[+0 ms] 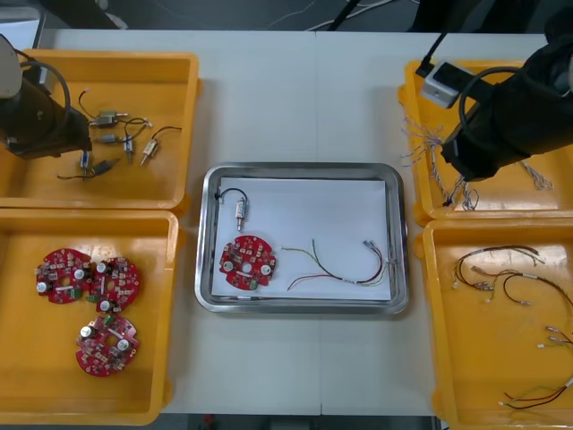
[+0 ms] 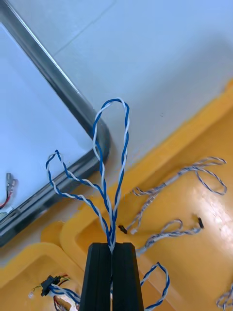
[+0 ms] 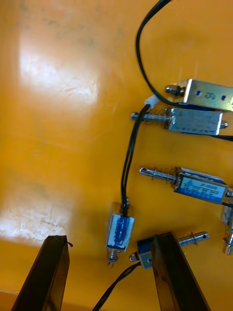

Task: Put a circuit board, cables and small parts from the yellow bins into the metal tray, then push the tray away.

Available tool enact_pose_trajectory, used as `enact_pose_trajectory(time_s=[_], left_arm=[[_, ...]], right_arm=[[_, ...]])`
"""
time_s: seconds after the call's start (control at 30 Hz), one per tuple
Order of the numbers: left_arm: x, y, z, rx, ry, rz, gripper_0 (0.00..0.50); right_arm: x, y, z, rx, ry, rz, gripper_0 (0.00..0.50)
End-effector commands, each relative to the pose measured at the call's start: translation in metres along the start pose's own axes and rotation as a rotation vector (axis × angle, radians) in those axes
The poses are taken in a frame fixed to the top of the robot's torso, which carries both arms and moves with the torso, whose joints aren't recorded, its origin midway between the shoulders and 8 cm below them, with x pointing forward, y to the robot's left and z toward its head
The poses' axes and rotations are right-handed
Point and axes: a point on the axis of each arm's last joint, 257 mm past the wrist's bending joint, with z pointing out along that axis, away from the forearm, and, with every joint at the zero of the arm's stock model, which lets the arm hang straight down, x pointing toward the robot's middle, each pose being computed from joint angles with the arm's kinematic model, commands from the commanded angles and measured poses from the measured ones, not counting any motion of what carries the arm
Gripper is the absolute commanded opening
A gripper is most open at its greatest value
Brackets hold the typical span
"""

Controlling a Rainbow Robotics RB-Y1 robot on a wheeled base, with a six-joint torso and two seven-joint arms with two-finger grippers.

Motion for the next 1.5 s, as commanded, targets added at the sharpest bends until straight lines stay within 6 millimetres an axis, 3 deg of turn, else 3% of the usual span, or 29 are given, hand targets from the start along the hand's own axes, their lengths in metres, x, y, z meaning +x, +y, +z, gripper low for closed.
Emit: enact_pose_trajectory(time_s=[0.03,0.3,0.67,0.97,1.5], left_arm=[[-0.034,-0.005,-0.016,-0.013,-0.082,0.124,0.5],[-0.035,0.0,-0.005,-0.028,-0.091,0.134,0.5],[-0.029,-0.006,0.002,-0.021,-0.079,0.143,0.5],[-0.023,-0.015,0.007,-0.019,-0.07,0.158,0.5],[-0.012,-0.026,0.016,-0.023,-0.049,0.194,0.5]], right_arm=[[-0.043,0.027,-0.003,0.001,-0.042,-0.19,0.0],[-0.062,0.062,0.021,-0.018,-0.047,-0.313,0.0],[-0.061,0.093,0.078,-0.016,-0.019,-0.422,0.0],[-0.053,0.102,0.115,-0.004,-0.001,-0.471,0.0],[-0.07,0.107,0.14,-0.029,-0.003,-0.494,0.0]])
